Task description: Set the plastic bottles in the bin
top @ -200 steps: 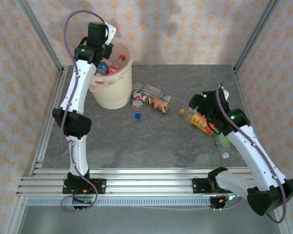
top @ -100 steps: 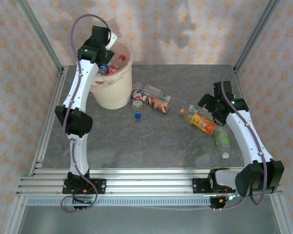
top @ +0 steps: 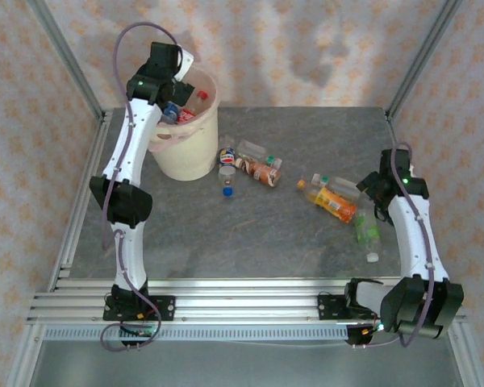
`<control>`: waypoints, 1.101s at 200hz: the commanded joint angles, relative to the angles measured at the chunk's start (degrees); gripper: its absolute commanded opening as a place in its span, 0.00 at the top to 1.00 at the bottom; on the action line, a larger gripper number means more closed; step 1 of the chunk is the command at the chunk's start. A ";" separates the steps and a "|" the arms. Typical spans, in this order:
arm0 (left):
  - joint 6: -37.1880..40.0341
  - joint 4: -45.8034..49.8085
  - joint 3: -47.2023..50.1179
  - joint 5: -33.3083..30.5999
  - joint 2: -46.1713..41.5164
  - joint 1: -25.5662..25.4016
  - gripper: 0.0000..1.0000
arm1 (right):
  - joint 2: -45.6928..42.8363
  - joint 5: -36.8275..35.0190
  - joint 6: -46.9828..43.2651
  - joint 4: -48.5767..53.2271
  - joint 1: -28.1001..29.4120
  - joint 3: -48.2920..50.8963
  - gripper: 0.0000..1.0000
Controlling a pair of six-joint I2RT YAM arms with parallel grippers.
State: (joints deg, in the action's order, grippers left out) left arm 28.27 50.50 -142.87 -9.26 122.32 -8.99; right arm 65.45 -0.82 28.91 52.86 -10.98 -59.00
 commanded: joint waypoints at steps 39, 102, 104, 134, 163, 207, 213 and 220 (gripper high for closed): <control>-15.88 1.20 5.22 7.59 -16.34 -0.23 0.03 | -3.17 3.59 -1.06 0.62 -9.30 5.40 0.01; -36.24 -9.40 33.23 18.54 -37.41 -0.45 0.00 | -0.50 6.44 -0.65 -2.31 -12.27 7.10 0.01; -36.81 -9.88 34.23 19.00 -38.08 -0.49 0.00 | -0.32 6.62 -0.68 -2.47 -12.25 7.09 0.01; -43.49 -14.64 46.28 20.88 -46.32 -0.59 0.00 | 2.05 7.44 -2.52 -3.64 -12.28 6.13 0.01; -46.79 -17.52 54.46 21.01 -52.21 -0.67 0.00 | 5.51 5.45 -3.47 -2.74 -12.42 4.65 0.01; -46.21 -16.09 56.56 21.04 -54.22 -0.76 0.00 | 6.54 9.48 -3.03 -4.66 -13.59 6.53 0.01; -46.19 -16.05 56.64 21.03 -54.19 -0.76 0.00 | 6.53 10.70 -2.97 -5.32 -13.77 7.15 0.01; -46.14 -16.09 56.65 21.12 -54.11 -0.72 0.00 | 6.58 12.30 -2.81 -5.99 -13.96 7.93 0.01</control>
State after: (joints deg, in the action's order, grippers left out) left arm -16.73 36.86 -86.83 11.44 68.97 -9.39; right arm 71.83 7.75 26.30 49.30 -24.18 -52.60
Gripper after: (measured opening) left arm 0.996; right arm 0.993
